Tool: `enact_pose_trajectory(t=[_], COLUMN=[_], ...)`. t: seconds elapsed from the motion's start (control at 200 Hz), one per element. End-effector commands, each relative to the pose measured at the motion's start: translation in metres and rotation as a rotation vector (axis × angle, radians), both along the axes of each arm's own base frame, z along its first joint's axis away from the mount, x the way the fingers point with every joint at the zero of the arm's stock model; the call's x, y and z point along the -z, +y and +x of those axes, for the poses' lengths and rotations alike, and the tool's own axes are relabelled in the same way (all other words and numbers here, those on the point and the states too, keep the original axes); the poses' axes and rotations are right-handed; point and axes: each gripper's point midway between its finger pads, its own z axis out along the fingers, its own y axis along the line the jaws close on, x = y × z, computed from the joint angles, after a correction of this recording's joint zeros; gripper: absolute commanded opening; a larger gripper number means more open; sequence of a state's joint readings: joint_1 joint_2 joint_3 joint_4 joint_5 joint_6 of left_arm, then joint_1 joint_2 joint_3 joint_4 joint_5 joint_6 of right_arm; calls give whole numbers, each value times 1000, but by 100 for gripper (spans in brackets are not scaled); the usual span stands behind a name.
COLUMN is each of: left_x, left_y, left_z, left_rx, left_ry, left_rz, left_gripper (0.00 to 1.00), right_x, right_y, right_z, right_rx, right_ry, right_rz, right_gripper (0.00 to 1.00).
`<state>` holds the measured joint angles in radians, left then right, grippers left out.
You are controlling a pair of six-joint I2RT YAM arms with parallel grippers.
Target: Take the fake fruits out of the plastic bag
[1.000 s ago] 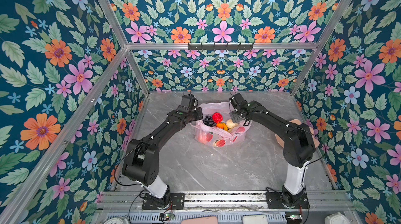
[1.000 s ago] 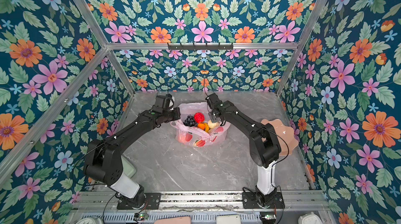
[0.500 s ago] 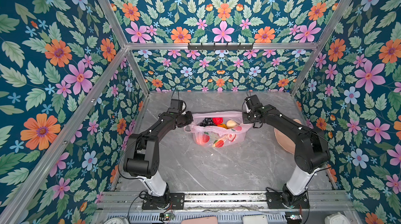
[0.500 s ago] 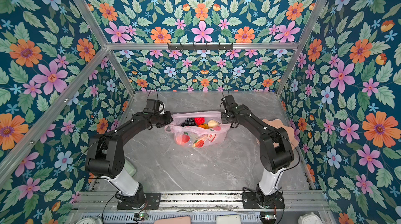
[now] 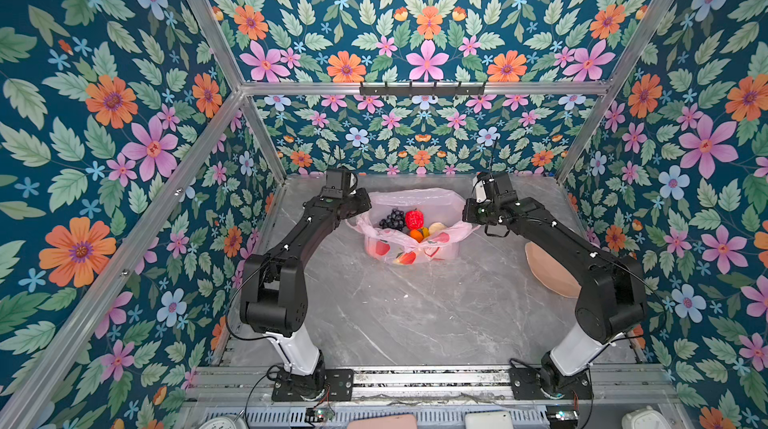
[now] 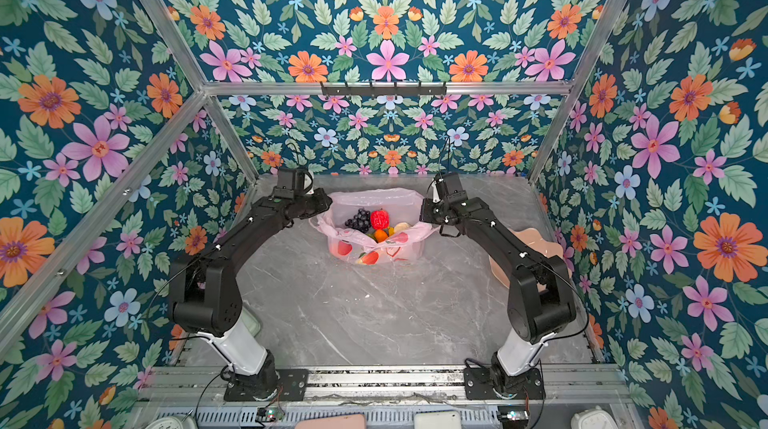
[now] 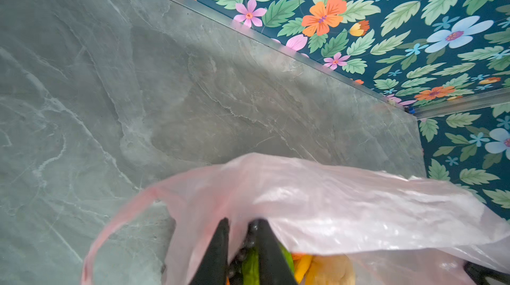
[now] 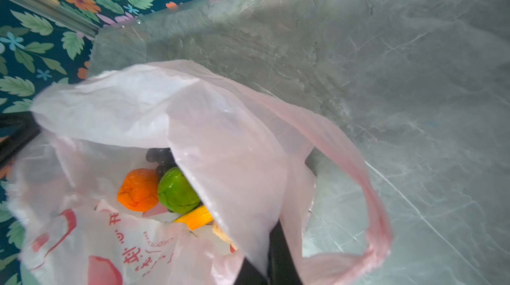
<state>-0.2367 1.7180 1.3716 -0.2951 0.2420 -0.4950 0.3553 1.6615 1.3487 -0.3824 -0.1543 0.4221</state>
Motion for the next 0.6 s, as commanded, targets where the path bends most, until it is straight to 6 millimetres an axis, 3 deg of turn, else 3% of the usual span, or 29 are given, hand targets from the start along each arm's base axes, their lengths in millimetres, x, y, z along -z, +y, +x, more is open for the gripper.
enact_pose_trajectory(t=[0.0,0.105,0.24,0.35,0.54,0.595], left_x=[13,19,19,38,74,80], left_y=[8,9,-2,-4,9,5], left_z=[-14,-29,-40,-45,-65,-70], left_rx=[-19,-42,-34,-34,-75,-59], left_ry=[57,111,118,188,250,252], left_rz=[112,223,290,315,335,298], left_gripper=[41,63,79,79,78,73], right_x=[-13,-8,-5,-4,-3,-2], right_y=[11,19,27,25,15,17], right_z=[-5,-16,-27,-30,-27,-25], right_rx=[-10,-39,-75,-55,-12,-11], right_ry=[-37,-43,-57,-67,-54,-48], right_rz=[83,80,57,27,50,56], right_gripper=[0,0,0,0,0,0])
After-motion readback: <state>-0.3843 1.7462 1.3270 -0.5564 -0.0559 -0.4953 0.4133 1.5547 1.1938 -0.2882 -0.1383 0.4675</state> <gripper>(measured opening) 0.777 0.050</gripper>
